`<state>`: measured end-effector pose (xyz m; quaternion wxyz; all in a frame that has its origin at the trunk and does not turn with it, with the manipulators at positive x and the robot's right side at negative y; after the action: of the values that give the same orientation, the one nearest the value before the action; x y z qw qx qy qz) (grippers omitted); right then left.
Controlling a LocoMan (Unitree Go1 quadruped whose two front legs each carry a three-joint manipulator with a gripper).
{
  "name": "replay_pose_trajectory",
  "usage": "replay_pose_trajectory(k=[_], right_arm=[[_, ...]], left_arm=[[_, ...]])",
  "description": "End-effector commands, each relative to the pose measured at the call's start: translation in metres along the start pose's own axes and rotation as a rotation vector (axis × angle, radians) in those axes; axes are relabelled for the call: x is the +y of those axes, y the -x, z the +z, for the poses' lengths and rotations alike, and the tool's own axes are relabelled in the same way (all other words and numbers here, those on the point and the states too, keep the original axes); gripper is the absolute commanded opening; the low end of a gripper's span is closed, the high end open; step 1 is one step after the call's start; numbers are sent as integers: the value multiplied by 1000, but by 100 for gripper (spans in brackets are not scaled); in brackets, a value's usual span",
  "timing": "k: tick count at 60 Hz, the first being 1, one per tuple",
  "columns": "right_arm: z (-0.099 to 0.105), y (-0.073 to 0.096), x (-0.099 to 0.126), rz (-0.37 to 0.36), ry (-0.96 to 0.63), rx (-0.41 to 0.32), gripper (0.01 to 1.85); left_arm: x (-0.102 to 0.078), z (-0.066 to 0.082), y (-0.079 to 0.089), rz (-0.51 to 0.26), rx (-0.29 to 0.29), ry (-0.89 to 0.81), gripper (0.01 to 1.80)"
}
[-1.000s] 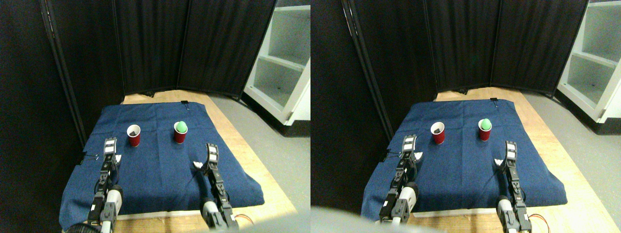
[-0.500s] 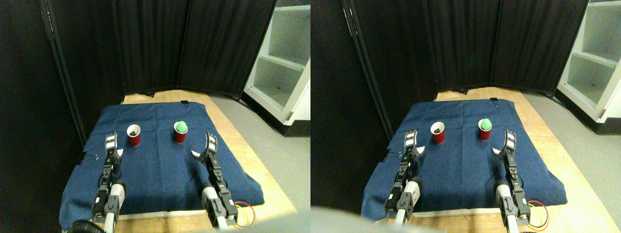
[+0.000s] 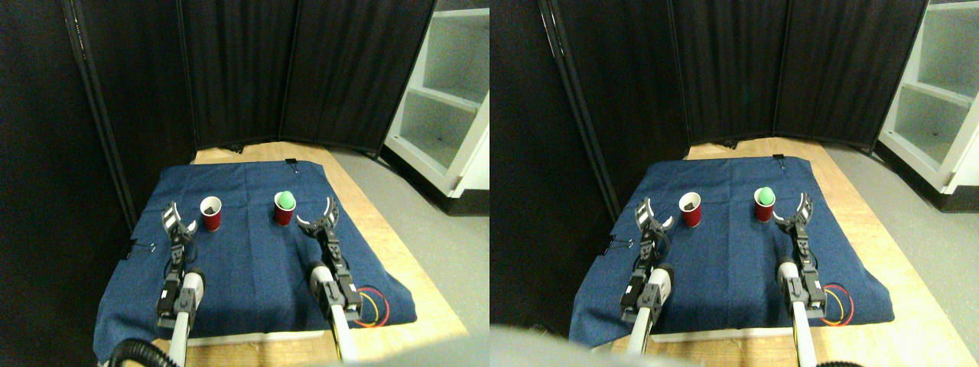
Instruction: Pour (bimanual)
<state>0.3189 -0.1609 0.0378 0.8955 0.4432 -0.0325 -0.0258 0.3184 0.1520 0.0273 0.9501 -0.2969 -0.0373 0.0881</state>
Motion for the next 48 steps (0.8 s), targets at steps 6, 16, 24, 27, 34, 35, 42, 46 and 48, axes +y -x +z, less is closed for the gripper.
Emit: replay_pose_trajectory(k=[6, 16, 24, 27, 34, 35, 42, 46, 48], right_arm=[[-4, -5, 6, 12, -122, -18, 84], [-12, -6, 11, -2, -172, -16, 81], [-19, -4, 16, -2, -187, -11, 80], [-21, -3, 18, -9, -206, -10, 80], [-22, -2, 20, -7, -230, -1, 81], [-23, -2, 20, -10, -239, -2, 81], [-25, -4, 20, -19, -298, 4, 80], [-27, -5, 21, -30, -345, 12, 80], [-28, -6, 21, -29, -363, 18, 81]], left_arm=[[-16, 3, -4, -7, -3, 119, 64], [-30, 0, 0, 14, 11, 218, 70], [-41, -4, 13, 36, 27, 287, 70], [-44, -6, 20, 43, 42, 312, 72], [-44, -8, 28, 48, 64, 346, 73], [-44, -9, 29, 49, 64, 349, 73], [-43, -12, 33, 64, 64, 369, 73], [-41, -16, 31, 72, 59, 392, 70], [-40, -18, 29, 77, 55, 404, 68]])
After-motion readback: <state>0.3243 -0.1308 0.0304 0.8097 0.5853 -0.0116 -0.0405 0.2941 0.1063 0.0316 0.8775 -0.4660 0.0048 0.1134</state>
